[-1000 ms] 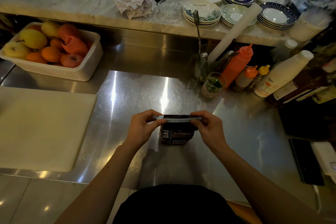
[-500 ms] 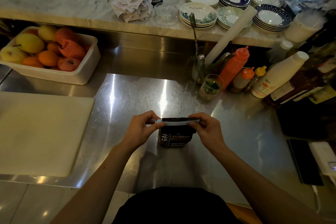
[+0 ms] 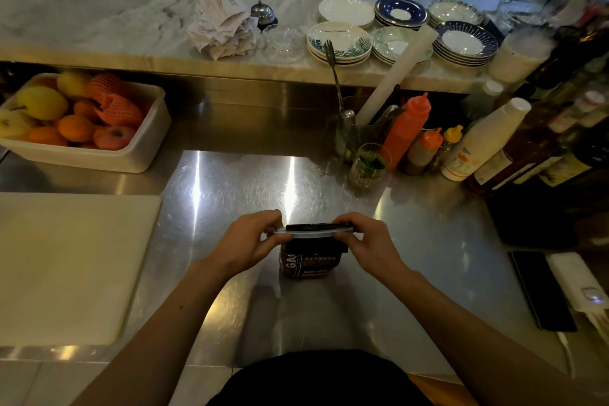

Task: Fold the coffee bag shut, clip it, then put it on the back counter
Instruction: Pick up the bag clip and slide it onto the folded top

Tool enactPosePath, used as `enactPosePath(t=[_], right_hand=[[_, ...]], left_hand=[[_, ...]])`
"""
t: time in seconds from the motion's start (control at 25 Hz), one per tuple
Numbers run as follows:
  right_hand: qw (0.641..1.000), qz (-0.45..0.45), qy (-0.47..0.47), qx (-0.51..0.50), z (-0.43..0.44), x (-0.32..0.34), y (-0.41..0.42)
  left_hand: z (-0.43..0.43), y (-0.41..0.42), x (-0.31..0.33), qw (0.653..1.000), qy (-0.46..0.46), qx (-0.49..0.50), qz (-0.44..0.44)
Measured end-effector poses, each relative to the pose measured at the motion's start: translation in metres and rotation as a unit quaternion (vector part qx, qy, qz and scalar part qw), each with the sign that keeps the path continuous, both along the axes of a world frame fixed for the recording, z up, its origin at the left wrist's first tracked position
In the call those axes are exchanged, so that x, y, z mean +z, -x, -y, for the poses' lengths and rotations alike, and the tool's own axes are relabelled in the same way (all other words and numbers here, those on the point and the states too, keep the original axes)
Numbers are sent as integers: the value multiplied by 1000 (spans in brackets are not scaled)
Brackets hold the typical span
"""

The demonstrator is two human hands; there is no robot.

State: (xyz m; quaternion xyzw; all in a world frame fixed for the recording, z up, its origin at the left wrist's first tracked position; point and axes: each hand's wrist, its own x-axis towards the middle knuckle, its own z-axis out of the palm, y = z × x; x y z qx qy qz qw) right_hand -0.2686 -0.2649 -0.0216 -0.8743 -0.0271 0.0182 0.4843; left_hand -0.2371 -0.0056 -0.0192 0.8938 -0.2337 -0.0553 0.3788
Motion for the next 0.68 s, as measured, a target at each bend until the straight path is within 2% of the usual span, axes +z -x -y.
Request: enactPosePath(t=[0.36, 0.52, 0.68], right_hand=[[1000, -15, -14, 5, -2, 7, 5], [1000, -22, -20, 2, 0, 4, 4], [1000, -21, -19, 6, 0, 2, 4]], left_hand=[[1, 4, 0, 991, 62, 49, -104], [7, 12, -4, 961, 166, 99, -198], [13, 17, -2, 945, 206, 120, -222]])
